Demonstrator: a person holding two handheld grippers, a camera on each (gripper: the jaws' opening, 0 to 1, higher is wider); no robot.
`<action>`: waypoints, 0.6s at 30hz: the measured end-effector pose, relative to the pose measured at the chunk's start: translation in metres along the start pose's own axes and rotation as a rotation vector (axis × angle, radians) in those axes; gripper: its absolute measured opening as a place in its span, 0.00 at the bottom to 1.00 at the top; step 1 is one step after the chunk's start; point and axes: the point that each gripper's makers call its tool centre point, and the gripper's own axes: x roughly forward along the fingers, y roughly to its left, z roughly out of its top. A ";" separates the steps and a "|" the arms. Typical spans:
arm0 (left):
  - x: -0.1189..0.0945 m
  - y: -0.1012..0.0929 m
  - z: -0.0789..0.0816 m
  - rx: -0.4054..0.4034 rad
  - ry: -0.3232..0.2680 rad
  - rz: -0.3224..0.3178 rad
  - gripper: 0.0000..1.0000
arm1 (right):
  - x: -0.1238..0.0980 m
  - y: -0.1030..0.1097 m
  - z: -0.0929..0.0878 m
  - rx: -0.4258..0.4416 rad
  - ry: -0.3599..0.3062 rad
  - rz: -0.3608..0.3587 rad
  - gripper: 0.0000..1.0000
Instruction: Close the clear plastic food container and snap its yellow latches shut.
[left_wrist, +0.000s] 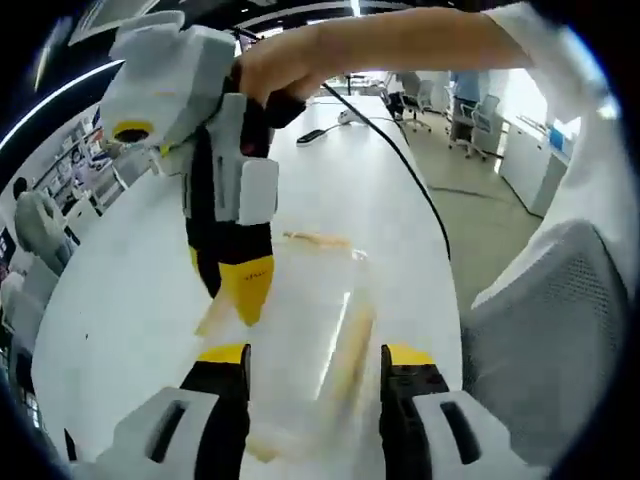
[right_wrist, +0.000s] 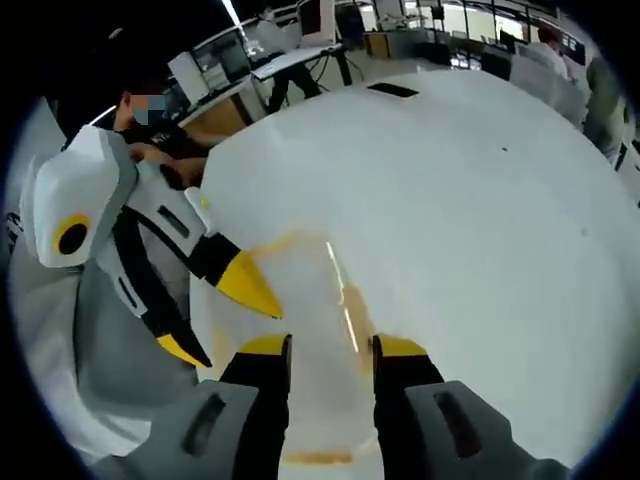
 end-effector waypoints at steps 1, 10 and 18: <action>0.002 0.003 0.000 0.033 0.002 0.019 0.43 | 0.000 0.000 -0.001 -0.011 0.012 0.003 0.28; 0.008 -0.004 0.002 0.149 0.020 0.024 0.42 | 0.003 0.000 0.002 -0.077 0.090 0.045 0.32; 0.009 -0.005 0.004 0.161 0.050 0.032 0.36 | 0.004 -0.002 0.001 -0.053 0.159 0.035 0.30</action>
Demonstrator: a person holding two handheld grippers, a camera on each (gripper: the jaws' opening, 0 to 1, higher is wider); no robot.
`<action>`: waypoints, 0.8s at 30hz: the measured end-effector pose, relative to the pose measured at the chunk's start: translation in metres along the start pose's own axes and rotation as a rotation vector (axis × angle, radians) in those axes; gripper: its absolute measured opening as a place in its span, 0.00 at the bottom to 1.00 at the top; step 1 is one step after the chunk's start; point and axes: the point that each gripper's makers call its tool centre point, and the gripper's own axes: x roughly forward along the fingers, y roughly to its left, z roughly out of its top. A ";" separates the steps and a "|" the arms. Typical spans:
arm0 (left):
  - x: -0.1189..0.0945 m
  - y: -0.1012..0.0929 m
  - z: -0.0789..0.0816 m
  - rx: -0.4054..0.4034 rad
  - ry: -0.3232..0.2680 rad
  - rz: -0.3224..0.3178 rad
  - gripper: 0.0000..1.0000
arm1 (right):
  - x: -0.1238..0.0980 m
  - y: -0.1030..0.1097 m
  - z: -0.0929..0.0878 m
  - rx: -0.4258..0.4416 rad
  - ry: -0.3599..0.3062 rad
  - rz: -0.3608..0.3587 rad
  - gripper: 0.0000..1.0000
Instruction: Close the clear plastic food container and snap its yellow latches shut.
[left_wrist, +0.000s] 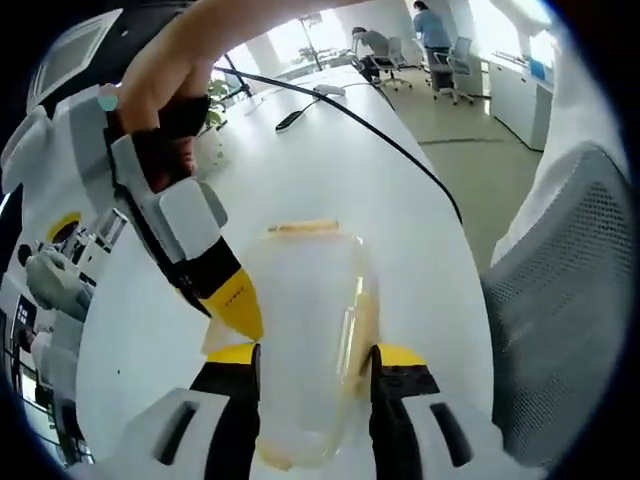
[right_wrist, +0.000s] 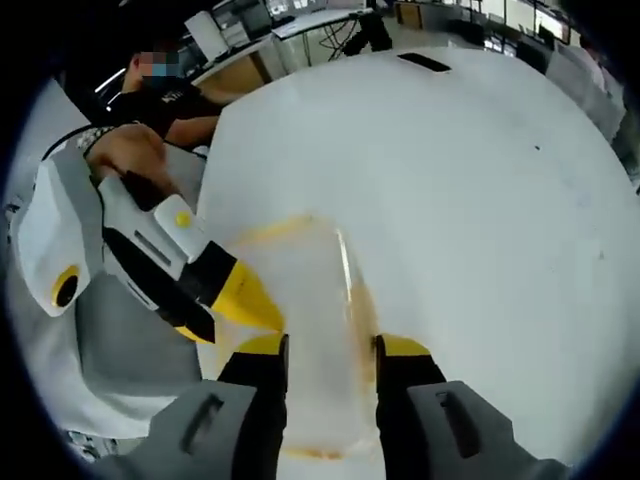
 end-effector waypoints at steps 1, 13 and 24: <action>0.000 0.000 0.000 0.003 0.006 0.000 0.36 | 0.000 0.000 0.000 0.006 -0.001 0.000 0.30; 0.001 0.000 0.000 0.016 0.044 0.001 0.35 | 0.001 0.004 -0.003 0.073 -0.012 0.012 0.26; 0.001 -0.002 -0.002 0.032 0.054 0.020 0.31 | 0.002 0.008 -0.003 0.059 0.014 0.037 0.26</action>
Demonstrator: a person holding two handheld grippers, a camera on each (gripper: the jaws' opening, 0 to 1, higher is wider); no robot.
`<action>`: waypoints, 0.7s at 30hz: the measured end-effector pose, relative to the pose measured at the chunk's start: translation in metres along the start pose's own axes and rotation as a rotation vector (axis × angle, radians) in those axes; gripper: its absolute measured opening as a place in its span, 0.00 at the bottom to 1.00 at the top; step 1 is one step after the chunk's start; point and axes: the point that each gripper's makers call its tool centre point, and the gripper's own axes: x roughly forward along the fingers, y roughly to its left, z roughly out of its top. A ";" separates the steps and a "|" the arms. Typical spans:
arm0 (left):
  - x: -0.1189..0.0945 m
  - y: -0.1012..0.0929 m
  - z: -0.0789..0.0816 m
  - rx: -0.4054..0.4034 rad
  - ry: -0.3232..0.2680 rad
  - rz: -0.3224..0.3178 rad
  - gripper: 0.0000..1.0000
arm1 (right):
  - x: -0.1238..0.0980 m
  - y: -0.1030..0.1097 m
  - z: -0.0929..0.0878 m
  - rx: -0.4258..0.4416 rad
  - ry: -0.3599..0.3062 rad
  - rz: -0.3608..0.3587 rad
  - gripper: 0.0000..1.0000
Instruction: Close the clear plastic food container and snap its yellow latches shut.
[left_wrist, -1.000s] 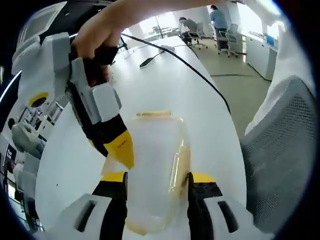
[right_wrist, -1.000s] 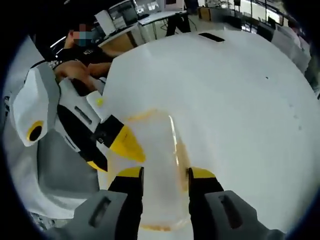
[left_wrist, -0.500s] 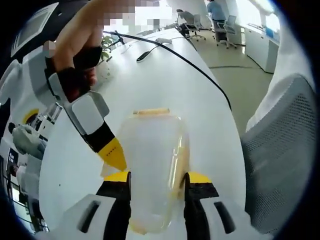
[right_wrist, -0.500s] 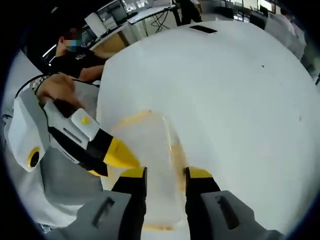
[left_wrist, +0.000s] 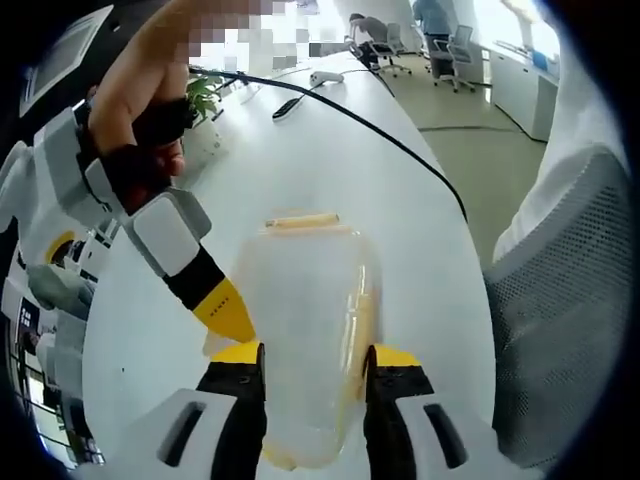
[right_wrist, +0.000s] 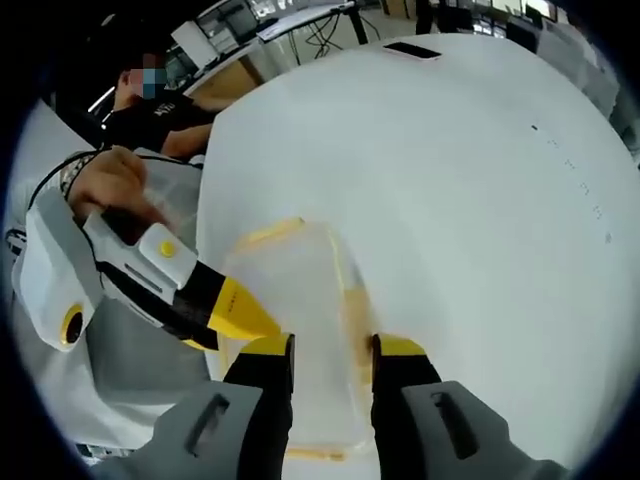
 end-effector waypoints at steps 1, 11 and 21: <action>0.000 0.001 0.001 0.010 -0.008 -0.005 0.32 | -0.001 0.000 0.000 -0.007 0.000 0.002 0.26; 0.000 0.003 -0.001 0.018 -0.013 -0.012 0.32 | -0.002 0.000 0.001 -0.043 0.006 0.054 0.24; 0.000 0.003 -0.001 0.026 -0.013 -0.008 0.33 | 0.012 -0.003 -0.005 -0.041 0.040 0.102 0.23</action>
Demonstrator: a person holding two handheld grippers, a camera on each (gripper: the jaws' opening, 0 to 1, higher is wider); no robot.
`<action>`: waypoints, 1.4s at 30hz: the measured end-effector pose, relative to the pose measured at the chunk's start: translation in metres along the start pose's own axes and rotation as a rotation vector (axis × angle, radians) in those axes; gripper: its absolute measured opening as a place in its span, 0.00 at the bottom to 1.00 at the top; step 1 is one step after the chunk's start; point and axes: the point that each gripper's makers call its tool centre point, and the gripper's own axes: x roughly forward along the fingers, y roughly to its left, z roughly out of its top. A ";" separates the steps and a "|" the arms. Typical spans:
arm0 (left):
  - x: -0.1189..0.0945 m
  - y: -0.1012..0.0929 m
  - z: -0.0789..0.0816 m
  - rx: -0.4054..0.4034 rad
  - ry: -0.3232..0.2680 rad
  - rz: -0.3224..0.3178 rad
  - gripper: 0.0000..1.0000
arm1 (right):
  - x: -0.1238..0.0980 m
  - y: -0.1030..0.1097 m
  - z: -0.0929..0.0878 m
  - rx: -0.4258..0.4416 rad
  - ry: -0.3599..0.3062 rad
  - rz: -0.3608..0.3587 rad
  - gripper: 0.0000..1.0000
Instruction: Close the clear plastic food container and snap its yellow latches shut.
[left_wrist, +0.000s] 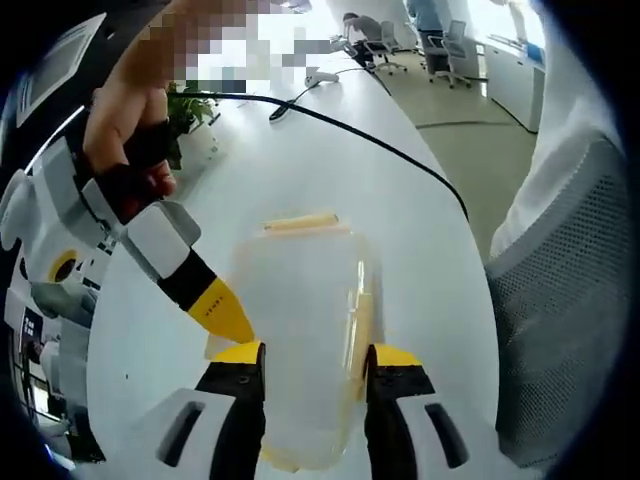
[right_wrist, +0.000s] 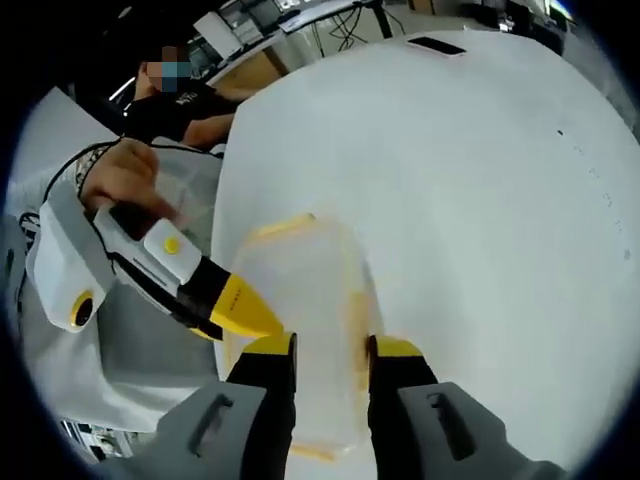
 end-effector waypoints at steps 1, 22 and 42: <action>0.000 0.000 0.000 0.000 0.000 0.001 0.33 | 0.000 0.000 0.001 -0.002 -0.002 -0.001 0.24; -0.054 0.042 -0.028 -0.293 -0.044 -0.035 0.71 | -0.042 0.003 -0.009 -0.133 -0.102 -0.253 0.72; 0.002 0.032 -0.034 0.023 0.158 -0.224 0.83 | -0.015 0.019 -0.064 -0.283 0.104 -0.317 0.86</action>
